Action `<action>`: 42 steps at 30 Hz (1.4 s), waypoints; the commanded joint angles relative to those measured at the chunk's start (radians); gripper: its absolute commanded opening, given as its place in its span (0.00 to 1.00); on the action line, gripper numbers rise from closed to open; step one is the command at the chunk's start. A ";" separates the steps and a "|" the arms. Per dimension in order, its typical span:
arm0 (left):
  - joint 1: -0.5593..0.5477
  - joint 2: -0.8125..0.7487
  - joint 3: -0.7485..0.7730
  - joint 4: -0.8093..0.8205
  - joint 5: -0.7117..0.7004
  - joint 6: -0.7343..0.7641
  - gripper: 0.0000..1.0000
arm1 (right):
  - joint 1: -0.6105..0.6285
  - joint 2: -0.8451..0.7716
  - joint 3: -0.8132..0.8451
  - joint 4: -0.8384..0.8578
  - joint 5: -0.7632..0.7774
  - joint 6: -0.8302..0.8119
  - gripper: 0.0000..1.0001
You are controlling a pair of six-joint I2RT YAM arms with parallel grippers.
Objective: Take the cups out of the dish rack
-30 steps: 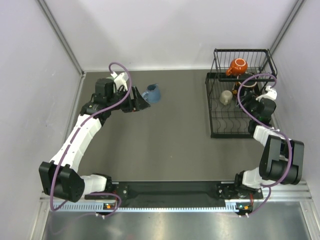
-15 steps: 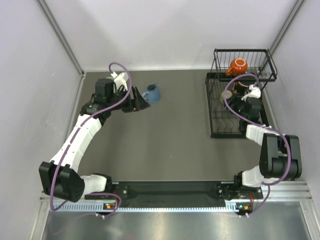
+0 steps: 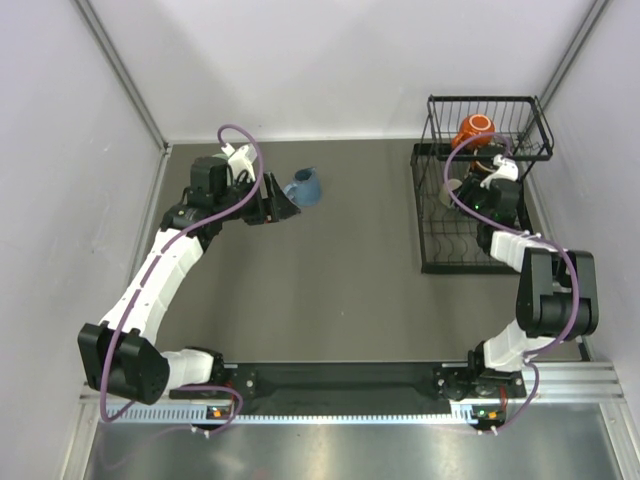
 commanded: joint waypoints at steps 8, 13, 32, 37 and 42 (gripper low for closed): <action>-0.001 -0.031 0.024 0.038 0.000 0.020 0.74 | 0.023 -0.010 0.045 -0.048 0.000 0.050 0.51; -0.001 -0.030 0.020 0.044 0.012 0.011 0.74 | 0.022 -0.108 0.002 -0.035 0.035 0.198 0.52; -0.003 -0.067 -0.029 0.094 0.069 -0.028 0.74 | -0.021 -0.198 -0.165 0.083 0.112 0.889 0.49; -0.003 -0.076 -0.034 0.102 0.073 -0.029 0.74 | -0.014 -0.173 -0.157 0.199 0.146 0.803 0.52; -0.003 -0.082 -0.034 0.107 0.079 -0.032 0.74 | -0.006 -0.096 -0.124 0.278 0.055 0.502 0.54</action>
